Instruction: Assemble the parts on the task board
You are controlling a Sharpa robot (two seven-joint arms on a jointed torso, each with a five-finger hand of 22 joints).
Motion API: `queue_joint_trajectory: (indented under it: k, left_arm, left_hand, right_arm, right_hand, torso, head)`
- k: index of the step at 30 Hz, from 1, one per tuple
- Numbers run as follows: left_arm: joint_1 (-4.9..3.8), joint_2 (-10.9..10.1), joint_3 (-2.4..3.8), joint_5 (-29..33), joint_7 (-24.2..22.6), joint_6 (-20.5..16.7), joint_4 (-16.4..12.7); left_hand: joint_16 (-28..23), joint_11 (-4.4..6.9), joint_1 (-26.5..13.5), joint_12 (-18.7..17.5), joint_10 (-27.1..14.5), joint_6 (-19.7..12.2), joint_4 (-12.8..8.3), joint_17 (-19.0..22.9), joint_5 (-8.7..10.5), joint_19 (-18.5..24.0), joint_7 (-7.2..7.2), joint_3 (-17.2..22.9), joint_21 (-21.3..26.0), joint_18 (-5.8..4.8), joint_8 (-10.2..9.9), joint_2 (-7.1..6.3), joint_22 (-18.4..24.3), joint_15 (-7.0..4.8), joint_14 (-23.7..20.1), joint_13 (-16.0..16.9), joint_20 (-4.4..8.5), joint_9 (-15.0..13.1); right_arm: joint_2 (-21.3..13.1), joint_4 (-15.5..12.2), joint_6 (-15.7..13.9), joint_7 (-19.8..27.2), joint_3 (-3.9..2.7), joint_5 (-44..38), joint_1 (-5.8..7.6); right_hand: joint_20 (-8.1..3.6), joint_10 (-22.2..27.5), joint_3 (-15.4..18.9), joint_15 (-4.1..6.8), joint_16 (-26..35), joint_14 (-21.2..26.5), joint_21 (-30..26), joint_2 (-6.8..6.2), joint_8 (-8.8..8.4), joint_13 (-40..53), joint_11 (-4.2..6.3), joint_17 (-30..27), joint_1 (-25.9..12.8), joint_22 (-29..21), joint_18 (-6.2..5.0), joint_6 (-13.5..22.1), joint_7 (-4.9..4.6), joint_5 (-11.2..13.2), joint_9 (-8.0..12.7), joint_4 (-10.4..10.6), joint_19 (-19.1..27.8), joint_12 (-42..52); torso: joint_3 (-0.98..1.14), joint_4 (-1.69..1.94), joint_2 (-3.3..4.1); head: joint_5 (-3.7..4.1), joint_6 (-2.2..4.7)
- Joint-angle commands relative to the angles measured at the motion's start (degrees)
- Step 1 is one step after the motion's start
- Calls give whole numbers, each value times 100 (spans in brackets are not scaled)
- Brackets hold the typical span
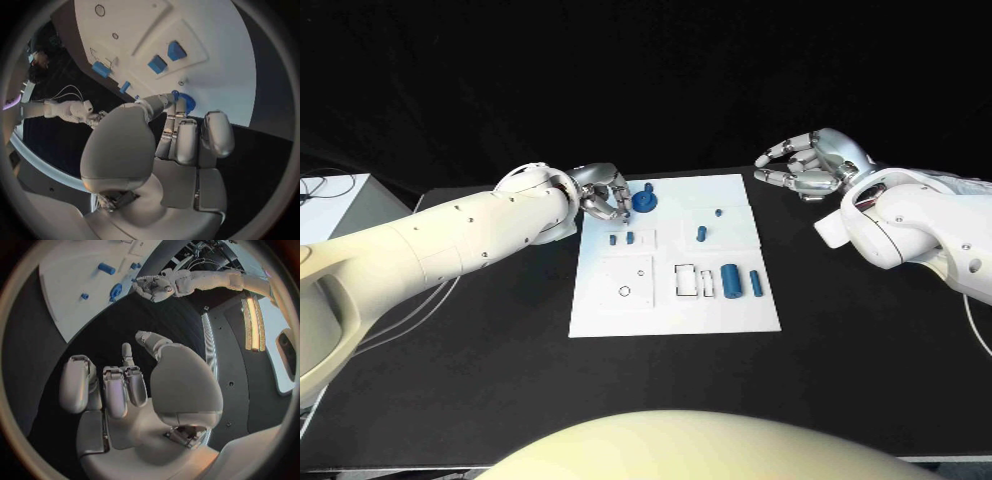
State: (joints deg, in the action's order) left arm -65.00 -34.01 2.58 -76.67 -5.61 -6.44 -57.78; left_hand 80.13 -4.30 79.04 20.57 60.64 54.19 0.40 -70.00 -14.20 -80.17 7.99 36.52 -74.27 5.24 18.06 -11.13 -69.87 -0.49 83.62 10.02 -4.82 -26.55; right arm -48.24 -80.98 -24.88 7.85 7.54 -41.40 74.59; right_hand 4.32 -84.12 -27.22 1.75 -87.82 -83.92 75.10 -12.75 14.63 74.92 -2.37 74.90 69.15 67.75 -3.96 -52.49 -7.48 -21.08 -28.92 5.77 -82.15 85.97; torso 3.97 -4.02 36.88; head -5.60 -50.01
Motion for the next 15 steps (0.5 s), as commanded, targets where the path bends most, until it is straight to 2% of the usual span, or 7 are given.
queue_joint_trajectory:
  k: [1,15]
  left_arm:
    - [0,18,5,53,4,194,46]
    - [2,82,2,-27,51,260,167]
  left_hand:
    - [27,-11,-67,-29,48,32,-29,7,15,19,6,6,-15,-34,-20,-4,5,49,-5,-7,-33,-9]
    - [30,-12,-69,-44,53,35,-30,3,16,20,7,6,-16,-34,-24,-4,4,50,-5,-9,-34,-10]
  right_arm:
    - [-2,-8,34,11,-6,-29,3]
    - [0,-11,31,11,-6,-29,5]
  right_hand:
    - [-6,-347,-30,-18,-24,-533,28,18,-35,1126,-29,1294,48,8,-42,-7,-14,-25,-5,-10,-39,37]
    - [-6,-347,-30,-18,-24,-533,28,18,-35,1126,-29,1294,48,8,-42,-7,-14,-25,-5,-10,-39,37]
  torso:
    - [3,-3,0]
    - [7,-9,2]
  head:
    - [-12,1]
    - [-22,1]
